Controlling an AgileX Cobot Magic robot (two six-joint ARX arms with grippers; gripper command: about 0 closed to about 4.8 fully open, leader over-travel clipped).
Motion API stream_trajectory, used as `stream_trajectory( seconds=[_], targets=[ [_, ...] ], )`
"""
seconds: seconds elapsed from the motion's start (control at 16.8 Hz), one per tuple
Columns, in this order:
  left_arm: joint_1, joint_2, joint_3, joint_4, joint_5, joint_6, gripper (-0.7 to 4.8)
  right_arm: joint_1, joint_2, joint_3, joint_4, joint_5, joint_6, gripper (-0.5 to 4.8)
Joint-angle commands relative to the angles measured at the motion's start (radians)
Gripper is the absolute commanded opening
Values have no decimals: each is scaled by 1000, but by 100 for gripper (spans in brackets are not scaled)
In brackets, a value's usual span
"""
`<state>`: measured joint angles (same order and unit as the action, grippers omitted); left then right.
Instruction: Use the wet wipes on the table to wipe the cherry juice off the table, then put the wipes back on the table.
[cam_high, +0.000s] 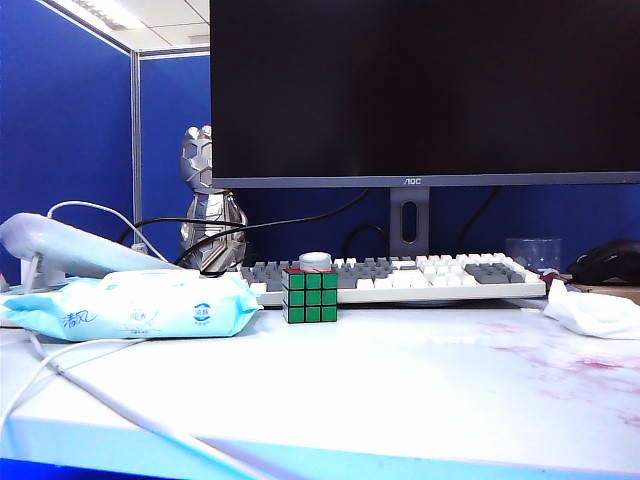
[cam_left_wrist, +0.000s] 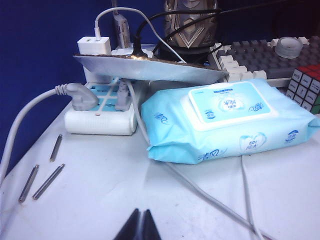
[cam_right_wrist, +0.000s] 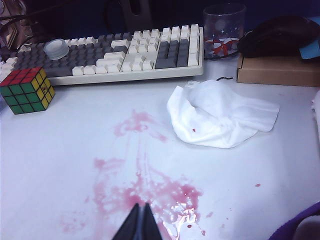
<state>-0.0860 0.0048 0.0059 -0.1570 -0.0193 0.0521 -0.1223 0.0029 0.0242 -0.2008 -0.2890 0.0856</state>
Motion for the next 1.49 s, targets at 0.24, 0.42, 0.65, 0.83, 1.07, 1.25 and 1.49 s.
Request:
stream_trajectory(
  seconds=[0.24, 0.42, 0.65, 0.83, 1.07, 1.25, 1.49],
  targets=[
    [2, -3, -1, -14, -3, 0, 23, 0, 0, 0, 0, 21, 0, -1],
    [2, -3, -1, -14, -3, 0, 23, 0, 0, 0, -1, 37, 1, -1],
    [2, -3, -1, -14, -3, 0, 23, 3, 0, 68, 104, 78, 158, -2],
    [2, -3, -1, -14, -3, 0, 23, 11, 63, 258, 68, 98, 153, -2],
    [2, -3, -1, -14, -3, 0, 23, 14, 467, 648, -63, 80, -39, -2],
    [2, -3, -1, -14, -3, 0, 23, 15, 892, 983, -240, 85, -119, -2],
    [2, -3, -1, -14, -3, 0, 23, 16, 1326, 1244, -433, 5, -61, -2]
  ],
)
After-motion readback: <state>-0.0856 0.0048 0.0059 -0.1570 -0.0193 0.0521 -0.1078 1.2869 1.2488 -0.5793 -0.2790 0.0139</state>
